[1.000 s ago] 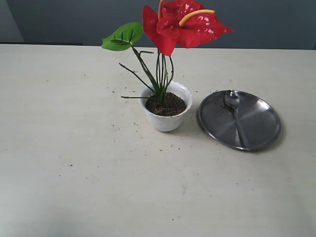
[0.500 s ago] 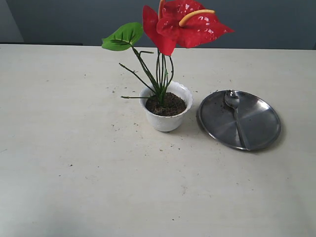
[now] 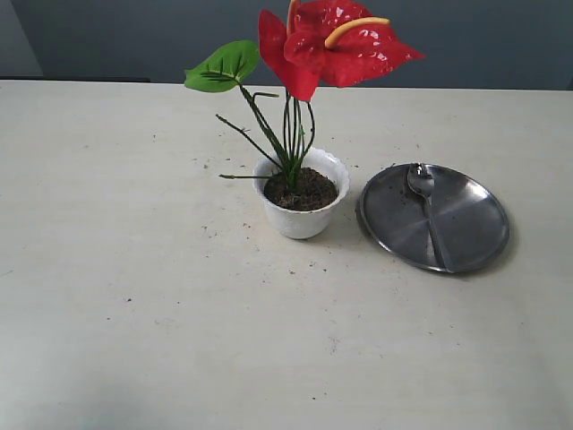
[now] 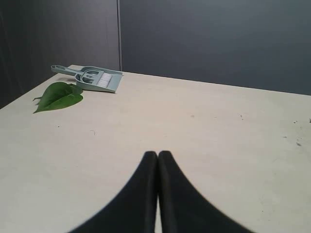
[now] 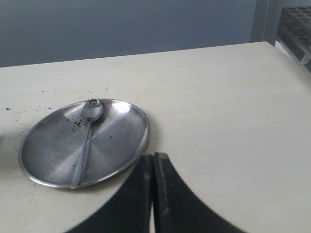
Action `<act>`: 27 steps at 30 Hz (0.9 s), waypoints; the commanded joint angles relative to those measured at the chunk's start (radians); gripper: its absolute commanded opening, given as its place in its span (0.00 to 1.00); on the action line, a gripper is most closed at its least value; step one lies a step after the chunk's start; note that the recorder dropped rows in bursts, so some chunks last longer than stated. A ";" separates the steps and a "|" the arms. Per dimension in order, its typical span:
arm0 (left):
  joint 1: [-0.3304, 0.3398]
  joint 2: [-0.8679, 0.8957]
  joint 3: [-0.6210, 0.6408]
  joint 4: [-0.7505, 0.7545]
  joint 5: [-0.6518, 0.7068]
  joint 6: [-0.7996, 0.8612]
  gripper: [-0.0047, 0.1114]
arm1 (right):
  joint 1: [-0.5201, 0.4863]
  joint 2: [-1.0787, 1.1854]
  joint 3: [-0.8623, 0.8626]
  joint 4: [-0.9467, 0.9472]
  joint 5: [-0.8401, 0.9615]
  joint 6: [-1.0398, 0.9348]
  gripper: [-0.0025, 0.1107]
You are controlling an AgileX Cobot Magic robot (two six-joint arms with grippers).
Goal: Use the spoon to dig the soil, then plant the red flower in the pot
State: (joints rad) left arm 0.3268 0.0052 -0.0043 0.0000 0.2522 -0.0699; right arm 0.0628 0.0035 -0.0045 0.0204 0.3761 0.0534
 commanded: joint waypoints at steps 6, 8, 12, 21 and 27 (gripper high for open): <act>0.001 -0.005 0.004 -0.006 -0.007 0.001 0.04 | 0.004 -0.004 0.004 0.001 -0.012 -0.004 0.02; 0.001 -0.005 0.004 0.008 -0.007 0.001 0.04 | 0.004 -0.004 0.004 0.001 -0.012 -0.004 0.02; 0.001 -0.005 0.004 0.017 -0.007 0.001 0.04 | 0.004 -0.004 0.004 0.001 -0.012 -0.004 0.02; 0.001 -0.005 0.004 0.017 -0.007 0.001 0.04 | 0.004 -0.004 0.004 0.001 -0.014 -0.004 0.02; 0.001 -0.005 0.004 0.017 -0.007 0.001 0.04 | 0.004 -0.004 0.004 0.001 -0.014 -0.004 0.02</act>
State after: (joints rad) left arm 0.3268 0.0052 -0.0043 0.0062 0.2522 -0.0699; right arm 0.0628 0.0035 -0.0045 0.0204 0.3761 0.0534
